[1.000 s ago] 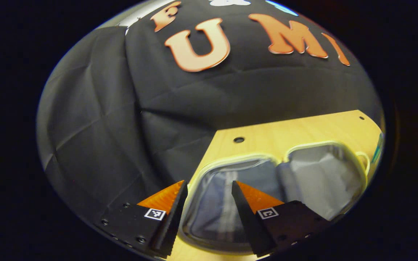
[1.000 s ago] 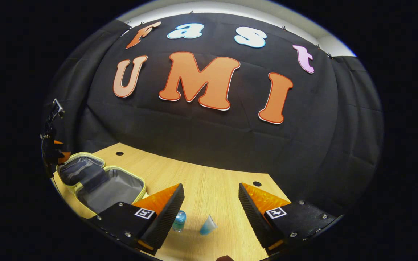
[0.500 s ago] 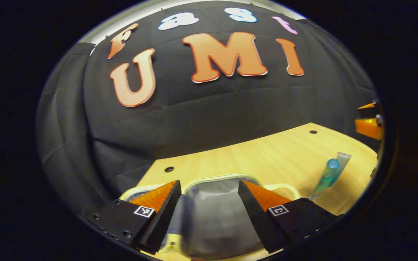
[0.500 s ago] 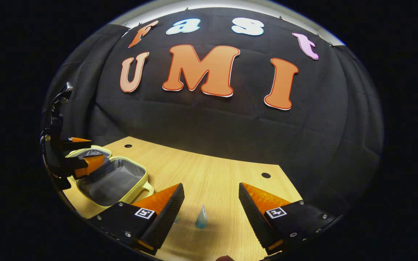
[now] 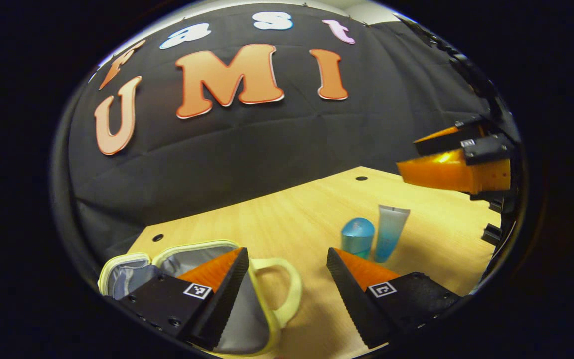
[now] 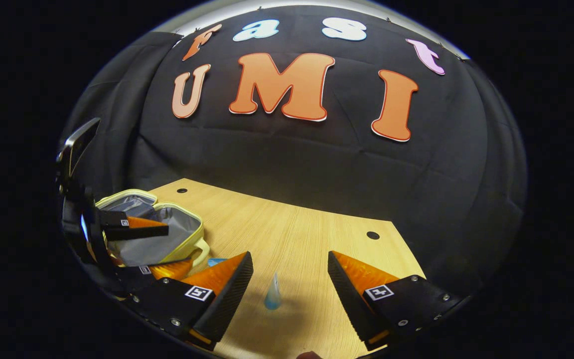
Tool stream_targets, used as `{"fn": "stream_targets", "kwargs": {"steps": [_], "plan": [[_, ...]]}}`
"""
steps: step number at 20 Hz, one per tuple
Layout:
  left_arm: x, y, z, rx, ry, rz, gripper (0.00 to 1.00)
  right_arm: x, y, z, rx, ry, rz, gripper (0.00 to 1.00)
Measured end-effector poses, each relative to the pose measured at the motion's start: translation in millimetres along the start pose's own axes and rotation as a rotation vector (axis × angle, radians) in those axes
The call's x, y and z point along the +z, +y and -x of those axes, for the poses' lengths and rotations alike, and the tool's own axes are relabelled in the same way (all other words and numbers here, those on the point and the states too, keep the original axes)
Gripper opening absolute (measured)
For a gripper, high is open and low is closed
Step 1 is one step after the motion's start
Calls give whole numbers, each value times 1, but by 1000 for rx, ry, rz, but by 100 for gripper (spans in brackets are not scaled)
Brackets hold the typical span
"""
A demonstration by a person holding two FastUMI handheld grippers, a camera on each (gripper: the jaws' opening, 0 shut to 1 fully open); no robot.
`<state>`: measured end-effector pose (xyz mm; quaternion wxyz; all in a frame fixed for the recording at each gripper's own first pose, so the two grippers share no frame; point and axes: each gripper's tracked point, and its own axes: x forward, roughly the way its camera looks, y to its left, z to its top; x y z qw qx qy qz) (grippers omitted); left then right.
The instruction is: First open the suitcase, pack the skin care products into it, and then close the suitcase.
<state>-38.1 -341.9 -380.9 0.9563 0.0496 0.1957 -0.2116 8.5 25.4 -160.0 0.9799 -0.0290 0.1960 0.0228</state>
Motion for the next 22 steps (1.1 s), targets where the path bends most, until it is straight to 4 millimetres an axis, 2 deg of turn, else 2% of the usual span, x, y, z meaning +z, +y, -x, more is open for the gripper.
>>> {"fn": "stream_targets", "kwargs": {"steps": [7, 10, 14, 16, 18, 20, 22], "plan": [[-26, -41, -29, -58, 46, 30, 97, -17, 2, -6, 57, 14, 49, 95], [-36, -57, -44, -83, 66, 47, 91, -29, 5, -7, 87, 26, 65, 95], [-39, -72, -61, -98, 66, 53, 90, -42, 7, -13, 117, 40, 83, 95], [-40, -76, -67, -104, 64, 60, 83, -50, 6, -17, 131, 55, 91, 95], [-41, -84, -73, -114, 61, 84, 70, -60, 6, -17, 147, 75, 93, 96], [-39, -83, -74, -109, 51, 87, 49, -68, 8, -18, 159, 86, 91, 96], [-40, -81, -79, -109, 41, 102, 48, -78, 8, -21, 169, 100, 85, 96]]}}
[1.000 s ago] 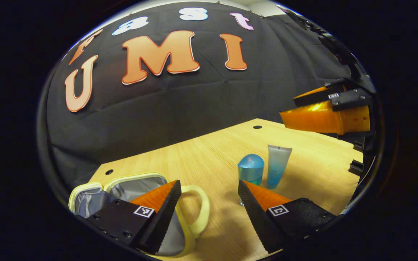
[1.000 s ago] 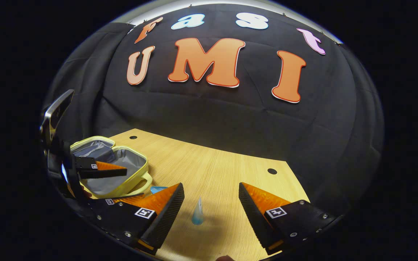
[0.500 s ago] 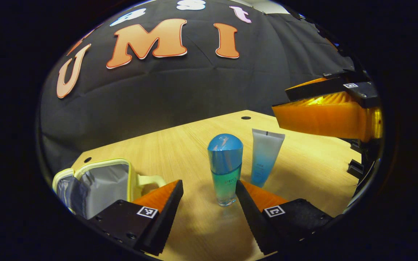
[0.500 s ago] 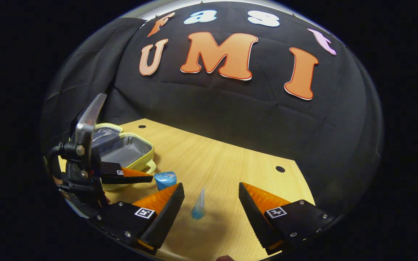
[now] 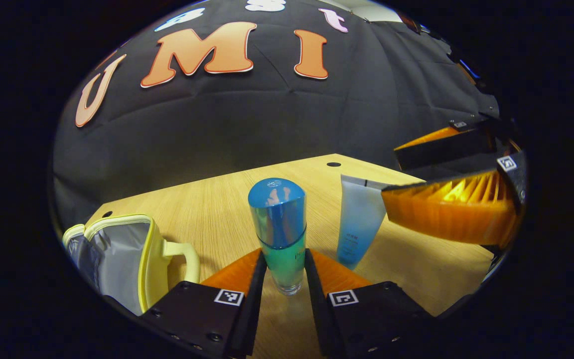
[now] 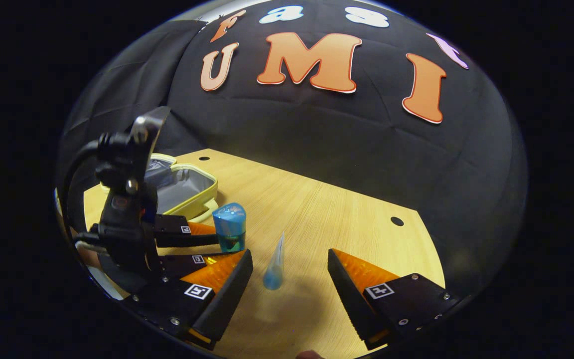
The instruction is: First open the suitcase, pack the skin care products into it, and then close the suitcase.
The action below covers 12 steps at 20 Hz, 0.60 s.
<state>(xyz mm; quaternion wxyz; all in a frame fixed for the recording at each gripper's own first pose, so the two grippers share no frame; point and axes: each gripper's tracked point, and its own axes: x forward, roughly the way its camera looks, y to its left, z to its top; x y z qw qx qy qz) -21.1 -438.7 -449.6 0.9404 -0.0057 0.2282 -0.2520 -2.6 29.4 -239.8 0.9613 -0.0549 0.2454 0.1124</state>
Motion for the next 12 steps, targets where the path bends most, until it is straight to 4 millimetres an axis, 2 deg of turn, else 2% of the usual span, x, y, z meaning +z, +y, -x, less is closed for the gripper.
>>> {"fn": "stream_targets", "kwargs": {"steps": [1, 6, 7, 10, 12], "plan": [[0, 2, -1, 6, -4, 11, 44, -5, 3, -3, 8, 5, -6, 96], [1, 16, 3, 57, 22, 42, 42, -36, 10, -25, 47, 52, -83, 96], [6, 19, 6, 73, 15, 51, 46, -39, 11, -30, 55, 56, -98, 96], [22, 29, 19, 114, 10, 60, 42, -46, 14, -45, 97, 70, -112, 97], [35, 33, 28, 135, 8, 60, 44, -48, 17, -52, 123, 81, -141, 96]]}}
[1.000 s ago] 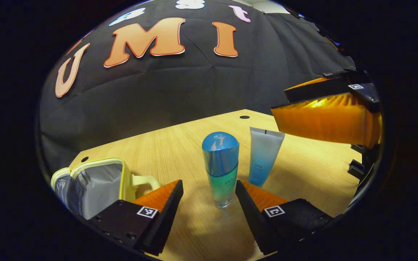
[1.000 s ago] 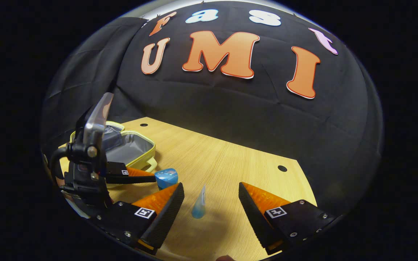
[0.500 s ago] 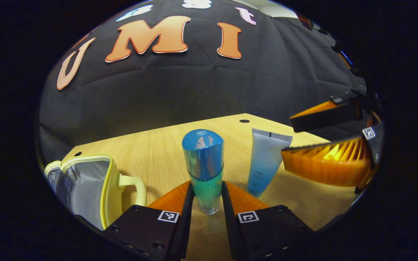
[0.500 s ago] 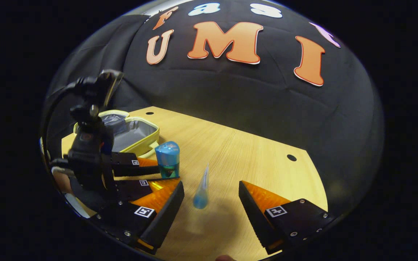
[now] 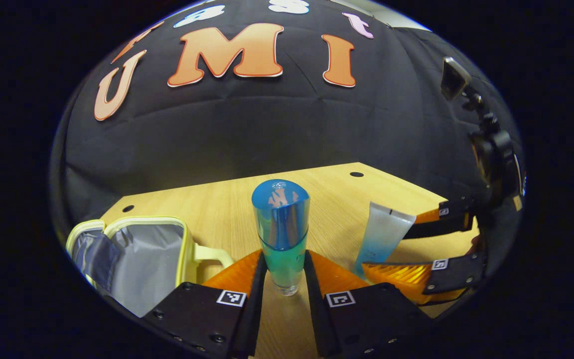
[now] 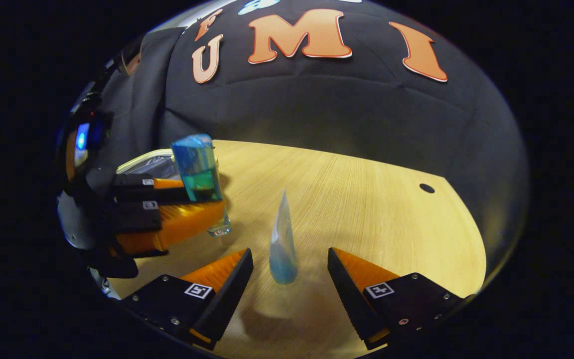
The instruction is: First open the suitcase, pack the skin care products into it, and then close the suitcase.
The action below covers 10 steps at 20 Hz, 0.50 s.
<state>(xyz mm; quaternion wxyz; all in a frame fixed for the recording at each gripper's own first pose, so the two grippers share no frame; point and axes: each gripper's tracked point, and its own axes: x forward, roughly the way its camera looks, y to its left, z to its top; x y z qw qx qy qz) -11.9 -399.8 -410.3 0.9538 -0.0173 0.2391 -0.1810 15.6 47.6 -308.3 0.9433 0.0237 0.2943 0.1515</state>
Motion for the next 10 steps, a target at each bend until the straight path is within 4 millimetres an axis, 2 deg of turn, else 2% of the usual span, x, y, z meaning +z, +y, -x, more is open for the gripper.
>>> {"fn": "stream_targets", "kwargs": {"steps": [3, 4, 5, 6, 7, 8, 10], "plan": [[17, 11, 15, 37, 7, -9, 44, -14, -1, -12, 17, 41, -39, 90], [21, 15, 20, 53, 12, -12, 44, -19, 1, -15, 24, 56, -44, 78], [23, 20, 26, 67, 18, -15, 44, -24, 2, -17, 27, 72, -44, 72], [25, 25, 32, 83, 27, -22, 44, -24, 4, -20, 31, 71, -49, 60], [28, 31, 38, 100, 36, -29, 44, -22, 3, -17, 27, 65, -54, 57], [29, 36, 45, 116, 45, -29, 44, -23, 6, -19, 47, 71, -63, 45], [36, 49, 59, 154, 54, -18, 44, -22, 11, -15, 67, 90, -86, 44]]}}
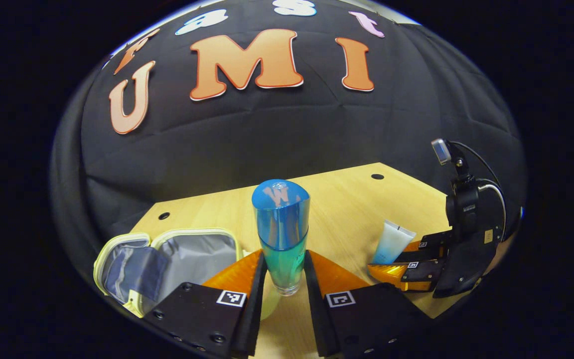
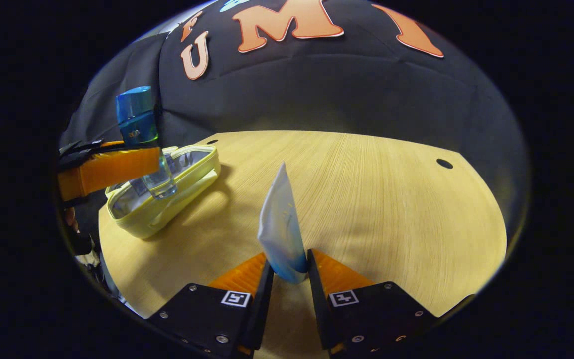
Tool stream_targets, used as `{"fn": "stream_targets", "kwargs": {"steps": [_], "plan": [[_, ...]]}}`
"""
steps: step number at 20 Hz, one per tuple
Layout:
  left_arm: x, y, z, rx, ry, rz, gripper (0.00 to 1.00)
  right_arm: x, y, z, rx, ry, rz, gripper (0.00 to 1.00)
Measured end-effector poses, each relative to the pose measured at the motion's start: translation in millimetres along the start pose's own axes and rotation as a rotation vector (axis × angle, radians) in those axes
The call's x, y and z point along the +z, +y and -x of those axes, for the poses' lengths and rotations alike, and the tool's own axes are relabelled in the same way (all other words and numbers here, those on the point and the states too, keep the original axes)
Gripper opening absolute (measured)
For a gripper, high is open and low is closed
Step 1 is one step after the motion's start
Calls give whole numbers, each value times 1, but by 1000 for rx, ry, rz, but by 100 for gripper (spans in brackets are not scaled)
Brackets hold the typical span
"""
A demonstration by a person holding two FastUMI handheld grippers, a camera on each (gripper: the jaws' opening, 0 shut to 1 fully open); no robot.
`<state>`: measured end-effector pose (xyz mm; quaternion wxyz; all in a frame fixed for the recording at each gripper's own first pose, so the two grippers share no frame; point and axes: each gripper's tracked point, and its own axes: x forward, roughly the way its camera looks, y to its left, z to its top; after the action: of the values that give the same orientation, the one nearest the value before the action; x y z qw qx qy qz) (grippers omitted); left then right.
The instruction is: First open the suitcase, pack the skin care products into it, and then close the suitcase.
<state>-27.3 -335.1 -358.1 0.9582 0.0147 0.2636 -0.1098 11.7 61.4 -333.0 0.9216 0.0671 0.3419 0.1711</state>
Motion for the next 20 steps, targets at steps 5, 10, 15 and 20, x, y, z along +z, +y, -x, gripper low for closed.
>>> {"fn": "stream_targets", "kwargs": {"steps": [5, 10, 15, 20], "plan": [[5, 46, 27, 91, 28, 18, 43, 32, 10, 31, 22, -28, -10, 42], [1, 94, 38, 139, 64, 59, 43, 67, 32, 59, 34, -71, 13, 42], [-14, 133, 44, 140, 128, 63, 43, 104, 67, 73, 56, -125, 55, 42], [-60, 176, 29, 101, 269, 92, 44, 125, 99, 73, 55, -154, 71, 42]]}}
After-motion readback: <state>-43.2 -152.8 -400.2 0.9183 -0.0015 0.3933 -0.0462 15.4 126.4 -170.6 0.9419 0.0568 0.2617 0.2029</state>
